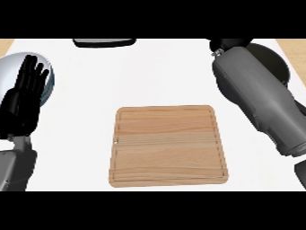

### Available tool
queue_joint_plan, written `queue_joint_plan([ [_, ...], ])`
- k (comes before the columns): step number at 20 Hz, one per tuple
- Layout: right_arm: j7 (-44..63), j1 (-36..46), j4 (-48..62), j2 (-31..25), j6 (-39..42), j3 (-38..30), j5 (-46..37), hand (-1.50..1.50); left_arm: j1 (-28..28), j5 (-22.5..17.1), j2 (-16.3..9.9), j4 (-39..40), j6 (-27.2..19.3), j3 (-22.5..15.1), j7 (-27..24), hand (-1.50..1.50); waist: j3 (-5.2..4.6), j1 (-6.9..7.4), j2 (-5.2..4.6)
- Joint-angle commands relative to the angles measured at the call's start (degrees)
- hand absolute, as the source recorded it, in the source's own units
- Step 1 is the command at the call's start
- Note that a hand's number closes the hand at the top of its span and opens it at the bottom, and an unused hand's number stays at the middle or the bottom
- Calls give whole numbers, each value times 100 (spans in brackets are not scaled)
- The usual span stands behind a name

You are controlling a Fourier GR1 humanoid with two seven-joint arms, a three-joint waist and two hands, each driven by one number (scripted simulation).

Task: Pick the sweet potato from the cutting board and place it in the pot

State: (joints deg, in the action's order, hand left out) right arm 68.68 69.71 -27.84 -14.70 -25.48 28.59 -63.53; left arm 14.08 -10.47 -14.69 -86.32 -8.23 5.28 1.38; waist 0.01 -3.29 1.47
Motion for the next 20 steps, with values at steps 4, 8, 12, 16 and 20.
queue_joint_plan([
  [4, 612, -1305, -996, -778, -501, -330, -31, 150, -394, 99, 88, -373, -102, -74, -23, 0, 3, -125, 44],
  [8, 388, -2035, -1995, -1149, -554, -603, 103, 150, -231, 27, -44, -347, -79, 47, 204, 0, -2, -131, 21],
  [12, 252, -2979, -3001, -1677, -282, -785, 83, 150, -248, -70, -56, -444, 40, 97, 151, 0, -8, -2, -28],
  [16, -25, -3746, -3253, -1939, -708, -1297, 123, 150, 32, -1, 72, -295, 6, -21, 194, 0, -2, 172, -116],
  [20, -422, -4256, -3214, -1844, -419, -1654, 530, 150, 61, -187, -105, -454, 238, 114, 337, 0, -1, 260, -130],
])
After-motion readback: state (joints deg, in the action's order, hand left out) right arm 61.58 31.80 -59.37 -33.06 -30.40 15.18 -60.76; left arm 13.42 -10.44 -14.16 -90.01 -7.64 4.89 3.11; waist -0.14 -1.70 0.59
